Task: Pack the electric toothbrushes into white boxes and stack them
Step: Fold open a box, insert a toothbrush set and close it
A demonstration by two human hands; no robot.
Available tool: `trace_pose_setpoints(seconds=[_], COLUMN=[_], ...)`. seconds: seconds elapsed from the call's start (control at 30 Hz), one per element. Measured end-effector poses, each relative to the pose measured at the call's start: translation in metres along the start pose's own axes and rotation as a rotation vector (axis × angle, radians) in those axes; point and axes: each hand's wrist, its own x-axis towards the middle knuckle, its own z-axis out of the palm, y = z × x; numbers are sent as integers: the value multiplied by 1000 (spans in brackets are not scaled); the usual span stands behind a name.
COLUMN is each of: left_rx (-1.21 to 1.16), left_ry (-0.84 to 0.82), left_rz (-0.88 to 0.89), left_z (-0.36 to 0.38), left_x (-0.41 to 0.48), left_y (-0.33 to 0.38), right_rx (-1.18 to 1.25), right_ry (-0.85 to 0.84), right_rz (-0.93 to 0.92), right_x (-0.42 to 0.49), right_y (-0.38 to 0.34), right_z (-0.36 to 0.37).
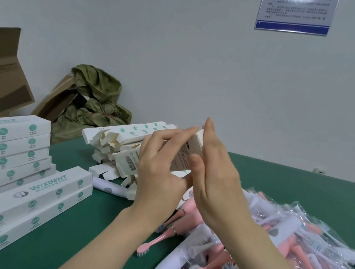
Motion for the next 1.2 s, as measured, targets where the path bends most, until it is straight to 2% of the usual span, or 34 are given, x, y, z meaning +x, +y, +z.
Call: trace_pose_setpoints(seconds=[0.13, 0.2, 0.27, 0.33, 0.37, 0.43, 0.5, 0.53, 0.6, 0.67, 0.73, 0.8, 0.87, 0.93, 1.0, 1.03, 1.1, 1.17, 1.2], left_rx=[60, 107, 97, -119, -292, -597, -788, -854, -931, -988, -1048, -1074, -1091, -953, -431, -163, 79, 133, 123], left_ry=[-19, -30, 1, 89, 134, 203, 206, 199, 204, 214, 209, 215, 227, 210, 175, 154, 48, -190, -319], left_rz=[32, 77, 83, -34, -113, -268, -408, -457, -518, -557, -578, -595, -645, -722, -784, -756, -489, -188, -106], left_z=[-2, -6, -12, -21, -25, -30, -30, -29, -28, -29, -30, -29, -28, -24, -19, -17, -17, -14, -11], left_x=[2, 6, 12, 22, 26, 33, 37, 37, 38, 38, 37, 37, 37, 34, 26, 21, 13, 9, 6], left_y=[-6, -7, -6, -3, -1, 1, 2, 1, 0, -1, -5, -9, -14, -20, -28, -31, -29, -23, -20], right_rx=[-12, 146, 421, 571, 565, 552, 654, 721, 816, 789, 801, 997, 1189, 1173, 980, 851, 675, 632, 639], right_ry=[-58, -73, 57, 189, 182, 23, -152, -188, -143, -52, -77, -171, -123, 83, 241, 265, 218, 107, 61], right_rz=[12, 58, 153, 336, 454, 738, 964, 1037, 1115, 1133, 1167, 1242, 1273, 1211, 1105, 1051, 943, 855, 818], right_x=[-2, -1, 2, 10, 13, 16, 14, 13, 12, 12, 13, 15, 17, 20, 21, 20, 20, 18, 18], right_y=[-4, -7, -8, -2, 4, 15, 24, 25, 29, 35, 41, 41, 38, 42, 47, 49, 50, 42, 37], right_z=[4, 3, -2, -7, -9, -14, -15, -15, -16, -20, -24, -30, -36, -41, -45, -47, -47, -43, -40])
